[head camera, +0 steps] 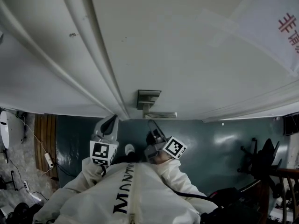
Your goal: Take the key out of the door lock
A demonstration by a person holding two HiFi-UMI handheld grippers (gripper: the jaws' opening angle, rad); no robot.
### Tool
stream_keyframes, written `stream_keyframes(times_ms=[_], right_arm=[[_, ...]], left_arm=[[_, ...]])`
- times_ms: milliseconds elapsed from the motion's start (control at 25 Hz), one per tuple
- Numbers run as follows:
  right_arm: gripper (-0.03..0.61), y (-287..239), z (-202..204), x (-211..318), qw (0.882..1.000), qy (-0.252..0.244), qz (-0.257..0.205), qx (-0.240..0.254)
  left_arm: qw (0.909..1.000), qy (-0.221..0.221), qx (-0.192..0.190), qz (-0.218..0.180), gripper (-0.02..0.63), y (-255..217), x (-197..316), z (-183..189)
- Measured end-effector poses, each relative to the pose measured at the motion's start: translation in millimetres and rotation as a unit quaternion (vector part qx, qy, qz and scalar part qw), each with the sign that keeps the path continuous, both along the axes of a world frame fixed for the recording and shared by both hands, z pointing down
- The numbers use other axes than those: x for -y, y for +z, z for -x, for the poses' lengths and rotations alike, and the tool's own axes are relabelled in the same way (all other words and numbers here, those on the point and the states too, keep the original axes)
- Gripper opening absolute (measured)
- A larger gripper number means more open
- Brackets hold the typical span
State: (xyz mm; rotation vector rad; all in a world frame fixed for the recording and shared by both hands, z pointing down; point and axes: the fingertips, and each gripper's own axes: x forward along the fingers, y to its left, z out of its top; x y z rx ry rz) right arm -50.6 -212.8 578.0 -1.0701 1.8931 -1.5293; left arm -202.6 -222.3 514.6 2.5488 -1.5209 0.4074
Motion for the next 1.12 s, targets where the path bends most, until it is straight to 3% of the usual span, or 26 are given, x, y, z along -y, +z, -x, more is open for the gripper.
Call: stream_keyframes(times_ms=[200,440,1120], right_arm=[[0.117,6,1,4,0.992,0.034,0.022,0.116],[0.112,3,6,8,0.982,0.069,0.023,0.173],[0.071,5,19,28,0.970,0.145,0.030,0.195]], left_arm=[[1.0000,-0.002,0.004,0.004,0.000,3,-4,2],[0.9999,0.001,0.006,0.009,0.000,6,-8,2],[0.9997,0.007,0.012,0.019,0.000,15,-20,9]])
